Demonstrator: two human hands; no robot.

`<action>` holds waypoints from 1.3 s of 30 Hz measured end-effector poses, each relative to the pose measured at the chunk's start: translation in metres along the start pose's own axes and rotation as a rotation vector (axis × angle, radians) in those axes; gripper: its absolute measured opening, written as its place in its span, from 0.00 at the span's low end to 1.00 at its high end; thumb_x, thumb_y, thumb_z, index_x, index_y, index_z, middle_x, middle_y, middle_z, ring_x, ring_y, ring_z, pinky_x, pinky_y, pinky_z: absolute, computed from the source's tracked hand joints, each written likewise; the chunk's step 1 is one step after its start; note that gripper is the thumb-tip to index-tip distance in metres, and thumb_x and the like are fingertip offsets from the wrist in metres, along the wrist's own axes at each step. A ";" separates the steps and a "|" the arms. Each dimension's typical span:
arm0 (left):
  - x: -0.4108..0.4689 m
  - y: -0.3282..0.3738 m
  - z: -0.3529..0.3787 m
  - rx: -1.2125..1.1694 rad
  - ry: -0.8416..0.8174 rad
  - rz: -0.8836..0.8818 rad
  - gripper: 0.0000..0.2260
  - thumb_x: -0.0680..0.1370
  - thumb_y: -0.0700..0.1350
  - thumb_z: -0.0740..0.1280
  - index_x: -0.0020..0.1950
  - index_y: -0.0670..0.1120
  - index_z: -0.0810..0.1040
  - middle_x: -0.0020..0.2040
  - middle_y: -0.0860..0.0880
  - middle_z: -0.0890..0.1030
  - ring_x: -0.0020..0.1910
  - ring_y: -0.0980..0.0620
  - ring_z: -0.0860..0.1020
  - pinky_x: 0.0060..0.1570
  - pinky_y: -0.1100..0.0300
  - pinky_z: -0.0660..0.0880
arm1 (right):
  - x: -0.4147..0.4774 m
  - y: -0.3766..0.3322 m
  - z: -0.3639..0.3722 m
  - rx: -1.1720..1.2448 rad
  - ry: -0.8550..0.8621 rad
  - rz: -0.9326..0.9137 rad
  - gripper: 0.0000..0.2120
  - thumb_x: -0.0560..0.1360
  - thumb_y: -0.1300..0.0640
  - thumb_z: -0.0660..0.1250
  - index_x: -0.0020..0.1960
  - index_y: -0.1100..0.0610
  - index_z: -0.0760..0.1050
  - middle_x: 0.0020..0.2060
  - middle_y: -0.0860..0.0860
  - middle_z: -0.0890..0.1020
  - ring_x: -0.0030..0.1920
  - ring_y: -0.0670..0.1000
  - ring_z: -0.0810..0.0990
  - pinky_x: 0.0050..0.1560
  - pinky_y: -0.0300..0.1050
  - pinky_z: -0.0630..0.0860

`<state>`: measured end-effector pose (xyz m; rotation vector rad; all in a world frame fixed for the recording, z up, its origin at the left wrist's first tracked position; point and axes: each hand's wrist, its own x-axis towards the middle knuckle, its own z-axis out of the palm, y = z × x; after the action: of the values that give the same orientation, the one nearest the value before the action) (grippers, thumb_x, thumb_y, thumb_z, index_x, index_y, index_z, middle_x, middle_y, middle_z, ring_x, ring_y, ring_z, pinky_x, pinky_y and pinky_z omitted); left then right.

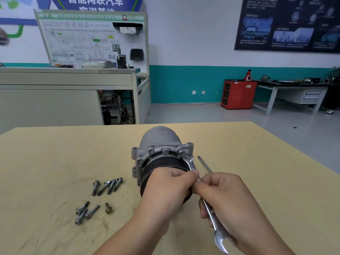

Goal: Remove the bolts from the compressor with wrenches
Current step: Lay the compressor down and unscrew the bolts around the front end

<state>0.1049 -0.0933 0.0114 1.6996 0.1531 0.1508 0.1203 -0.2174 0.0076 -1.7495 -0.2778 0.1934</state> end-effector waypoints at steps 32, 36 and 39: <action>-0.003 -0.017 0.029 -0.244 0.077 -0.161 0.19 0.75 0.50 0.67 0.38 0.32 0.76 0.19 0.50 0.64 0.20 0.55 0.57 0.20 0.68 0.56 | -0.025 0.031 -0.014 -0.311 0.219 -0.130 0.12 0.72 0.57 0.68 0.30 0.53 0.72 0.20 0.47 0.68 0.25 0.45 0.68 0.27 0.37 0.61; -0.005 -0.019 0.032 -0.195 0.120 -0.121 0.15 0.75 0.51 0.67 0.37 0.41 0.83 0.18 0.50 0.66 0.19 0.56 0.59 0.21 0.70 0.59 | -0.025 0.036 -0.009 -0.257 0.254 -0.106 0.16 0.70 0.61 0.70 0.27 0.51 0.71 0.20 0.50 0.71 0.23 0.45 0.68 0.27 0.36 0.62; -0.004 -0.019 0.032 -0.197 0.123 -0.129 0.14 0.74 0.51 0.67 0.35 0.45 0.84 0.17 0.50 0.66 0.18 0.57 0.59 0.21 0.71 0.59 | -0.022 0.037 -0.009 -0.221 0.250 -0.072 0.13 0.71 0.57 0.69 0.29 0.49 0.73 0.17 0.44 0.68 0.23 0.44 0.69 0.28 0.34 0.63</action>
<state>0.1066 -0.1231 -0.0118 1.4796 0.3292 0.1687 0.1045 -0.2390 -0.0277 -1.9560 -0.1838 -0.1126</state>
